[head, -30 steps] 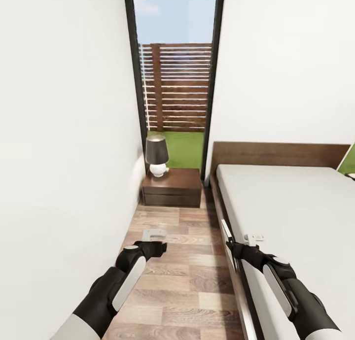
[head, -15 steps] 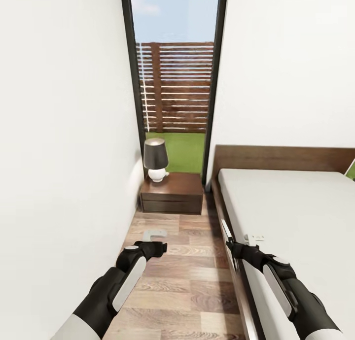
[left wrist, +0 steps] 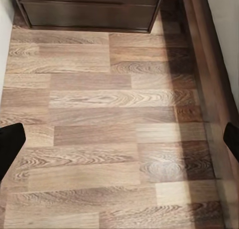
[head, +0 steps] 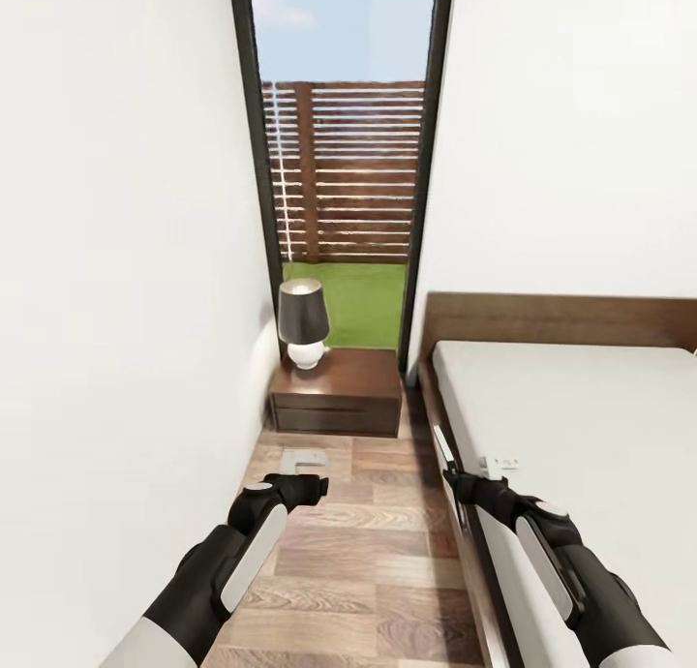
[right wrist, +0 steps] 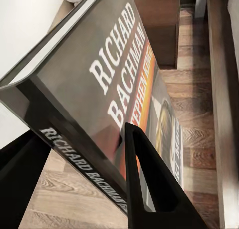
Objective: In the bedroom, move the book from the bed onto either nightstand, and place the two sandals side by side next to the bed.
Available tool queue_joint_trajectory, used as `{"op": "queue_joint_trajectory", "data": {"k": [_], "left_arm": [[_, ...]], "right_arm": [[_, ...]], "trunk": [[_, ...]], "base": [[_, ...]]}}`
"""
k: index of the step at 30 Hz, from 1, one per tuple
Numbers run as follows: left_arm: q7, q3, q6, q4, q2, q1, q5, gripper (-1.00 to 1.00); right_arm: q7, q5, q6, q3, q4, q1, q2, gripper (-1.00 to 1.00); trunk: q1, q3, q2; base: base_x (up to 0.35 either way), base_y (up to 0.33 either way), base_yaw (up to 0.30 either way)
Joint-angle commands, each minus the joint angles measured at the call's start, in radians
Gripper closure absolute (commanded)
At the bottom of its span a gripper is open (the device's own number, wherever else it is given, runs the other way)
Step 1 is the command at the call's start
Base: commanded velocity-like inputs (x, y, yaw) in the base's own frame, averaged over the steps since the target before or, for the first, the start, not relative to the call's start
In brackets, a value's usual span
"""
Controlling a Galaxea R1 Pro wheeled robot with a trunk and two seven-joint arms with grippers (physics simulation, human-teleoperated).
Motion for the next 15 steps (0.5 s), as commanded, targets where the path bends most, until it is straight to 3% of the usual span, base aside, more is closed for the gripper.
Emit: {"op": "queue_joint_trajectory", "data": {"k": [1,15], "left_arm": [[0.010,-0.001,0.002,-0.001,0.000,-0.001,0.010,-1.00],[0.010,-0.003,0.001,-0.001,0.000,-0.001,0.010,-1.00]], "right_arm": [[0.000,-0.006,0.006,0.001,-0.006,-0.001,-0.001,1.00],[0.000,-0.006,0.008,0.001,-0.015,-0.001,0.000,1.00]], "trunk": [[0.001,-0.002,-0.002],[0.001,-0.002,-0.002]], "base": [[0.334,0.000,0.000],[0.334,0.000,0.000]]}}
